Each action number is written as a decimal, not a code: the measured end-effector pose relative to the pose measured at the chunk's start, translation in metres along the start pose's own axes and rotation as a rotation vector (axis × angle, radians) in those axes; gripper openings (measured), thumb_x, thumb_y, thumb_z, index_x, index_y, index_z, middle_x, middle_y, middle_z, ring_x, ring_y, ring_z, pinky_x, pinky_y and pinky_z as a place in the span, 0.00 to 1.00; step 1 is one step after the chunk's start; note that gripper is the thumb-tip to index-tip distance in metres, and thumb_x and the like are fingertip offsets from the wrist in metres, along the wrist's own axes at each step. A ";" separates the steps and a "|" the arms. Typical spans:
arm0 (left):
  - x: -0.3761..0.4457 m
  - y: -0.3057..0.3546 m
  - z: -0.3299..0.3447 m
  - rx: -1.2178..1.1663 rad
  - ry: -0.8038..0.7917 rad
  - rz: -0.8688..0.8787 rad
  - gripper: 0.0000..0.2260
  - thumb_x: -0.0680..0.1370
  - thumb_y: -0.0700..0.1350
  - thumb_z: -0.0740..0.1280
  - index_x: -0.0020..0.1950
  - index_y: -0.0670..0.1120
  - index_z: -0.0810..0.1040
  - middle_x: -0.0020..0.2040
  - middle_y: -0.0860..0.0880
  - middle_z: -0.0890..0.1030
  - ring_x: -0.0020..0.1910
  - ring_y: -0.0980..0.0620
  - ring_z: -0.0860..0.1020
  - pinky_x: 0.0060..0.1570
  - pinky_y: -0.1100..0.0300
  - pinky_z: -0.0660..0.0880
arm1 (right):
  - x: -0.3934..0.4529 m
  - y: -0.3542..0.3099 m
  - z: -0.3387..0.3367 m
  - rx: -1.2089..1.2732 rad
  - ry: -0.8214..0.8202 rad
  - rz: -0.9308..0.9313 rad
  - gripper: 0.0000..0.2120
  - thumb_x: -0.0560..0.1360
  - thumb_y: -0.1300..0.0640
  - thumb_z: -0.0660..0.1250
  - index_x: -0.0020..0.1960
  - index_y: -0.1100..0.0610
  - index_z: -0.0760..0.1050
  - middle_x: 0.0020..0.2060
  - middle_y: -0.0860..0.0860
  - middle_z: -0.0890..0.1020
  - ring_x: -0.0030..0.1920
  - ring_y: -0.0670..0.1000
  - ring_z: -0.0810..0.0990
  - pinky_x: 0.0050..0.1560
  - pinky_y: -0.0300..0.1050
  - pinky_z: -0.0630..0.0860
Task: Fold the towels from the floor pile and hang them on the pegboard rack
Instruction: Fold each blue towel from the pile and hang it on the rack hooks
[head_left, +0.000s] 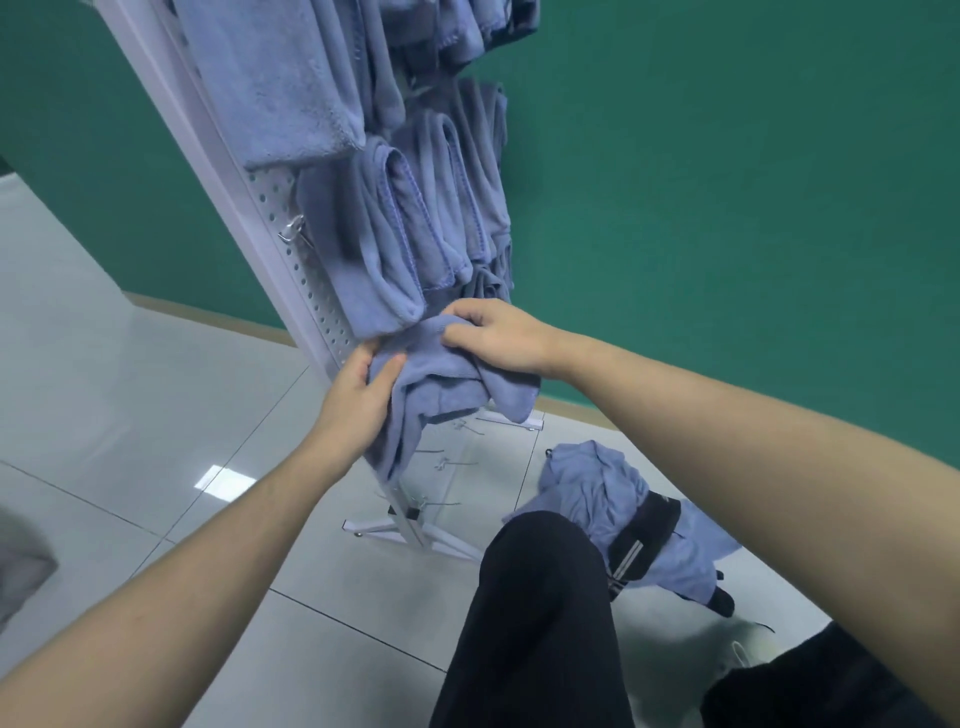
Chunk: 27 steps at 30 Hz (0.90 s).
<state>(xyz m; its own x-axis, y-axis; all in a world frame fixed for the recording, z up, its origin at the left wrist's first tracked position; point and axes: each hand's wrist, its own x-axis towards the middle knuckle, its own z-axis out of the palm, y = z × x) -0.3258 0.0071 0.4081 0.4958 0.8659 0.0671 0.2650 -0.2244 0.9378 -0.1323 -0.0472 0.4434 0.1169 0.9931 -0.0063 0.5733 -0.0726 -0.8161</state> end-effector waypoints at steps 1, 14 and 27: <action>0.002 -0.001 -0.001 0.010 0.003 -0.023 0.12 0.84 0.49 0.61 0.67 0.52 0.75 0.62 0.54 0.80 0.63 0.54 0.77 0.65 0.56 0.71 | 0.005 -0.001 0.002 0.000 -0.004 0.003 0.10 0.78 0.54 0.63 0.53 0.59 0.79 0.50 0.54 0.84 0.47 0.46 0.78 0.58 0.45 0.75; 0.024 -0.002 -0.003 -0.146 0.099 -0.174 0.12 0.84 0.55 0.60 0.62 0.52 0.76 0.54 0.57 0.83 0.54 0.59 0.81 0.54 0.62 0.75 | 0.045 0.000 0.004 0.137 -0.059 0.079 0.12 0.78 0.51 0.64 0.56 0.55 0.82 0.52 0.48 0.86 0.54 0.47 0.83 0.61 0.45 0.77; 0.034 -0.007 0.026 -0.397 0.312 -0.271 0.14 0.82 0.48 0.61 0.59 0.39 0.76 0.49 0.45 0.84 0.46 0.52 0.82 0.47 0.58 0.78 | 0.054 0.027 0.024 -0.404 0.171 -0.111 0.14 0.79 0.54 0.62 0.57 0.55 0.83 0.55 0.58 0.82 0.57 0.62 0.77 0.57 0.51 0.75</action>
<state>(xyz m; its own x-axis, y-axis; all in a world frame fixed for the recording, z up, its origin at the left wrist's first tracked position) -0.2889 0.0263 0.3954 0.1694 0.9737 -0.1526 -0.0122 0.1569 0.9875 -0.1300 0.0064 0.4067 0.1493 0.9701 0.1915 0.8567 -0.0302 -0.5150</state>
